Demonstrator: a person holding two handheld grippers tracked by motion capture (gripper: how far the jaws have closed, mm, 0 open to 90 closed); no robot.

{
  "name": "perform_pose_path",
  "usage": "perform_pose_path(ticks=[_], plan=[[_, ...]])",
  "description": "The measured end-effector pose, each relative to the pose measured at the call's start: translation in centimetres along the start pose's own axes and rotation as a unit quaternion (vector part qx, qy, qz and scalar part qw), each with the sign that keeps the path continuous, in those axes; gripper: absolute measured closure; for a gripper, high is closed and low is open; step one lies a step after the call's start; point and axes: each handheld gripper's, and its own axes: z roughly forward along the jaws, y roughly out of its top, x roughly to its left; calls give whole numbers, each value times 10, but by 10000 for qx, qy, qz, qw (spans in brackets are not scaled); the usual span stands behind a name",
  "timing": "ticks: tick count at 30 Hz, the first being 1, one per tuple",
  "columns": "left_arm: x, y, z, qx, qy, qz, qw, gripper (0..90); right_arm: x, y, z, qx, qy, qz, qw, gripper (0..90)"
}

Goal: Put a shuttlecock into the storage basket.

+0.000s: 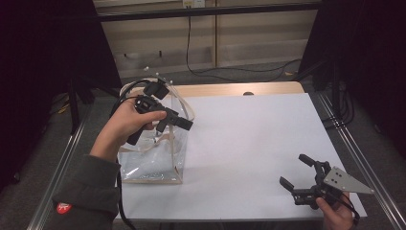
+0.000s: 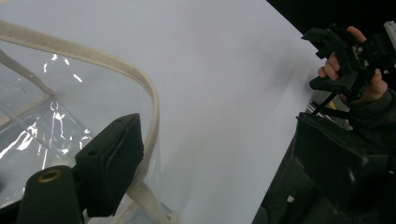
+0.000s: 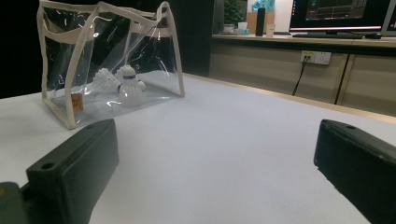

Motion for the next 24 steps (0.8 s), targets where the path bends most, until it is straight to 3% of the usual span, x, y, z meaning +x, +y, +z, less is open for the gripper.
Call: perform_pose_path(ticks=[7,10,11,18,24], plan=[[-3,-4,2,5,-166,120,9998,135,0,0,0,5,0,-4,10000,0],[-2,-6,4,-74,-157,-9,9998,130,0,0,0,-1,1,-11,10000,0],[-2,-7,4,-22,-197,88,9998,121,0,0,0,-1,3,-7,10000,0],[-5,-13,7,24,-447,239,9987,91,0,0,0,5,2,0,10000,0],[-8,-18,10,43,-512,323,9982,84,0,0,0,2,7,-6,10000,0]])
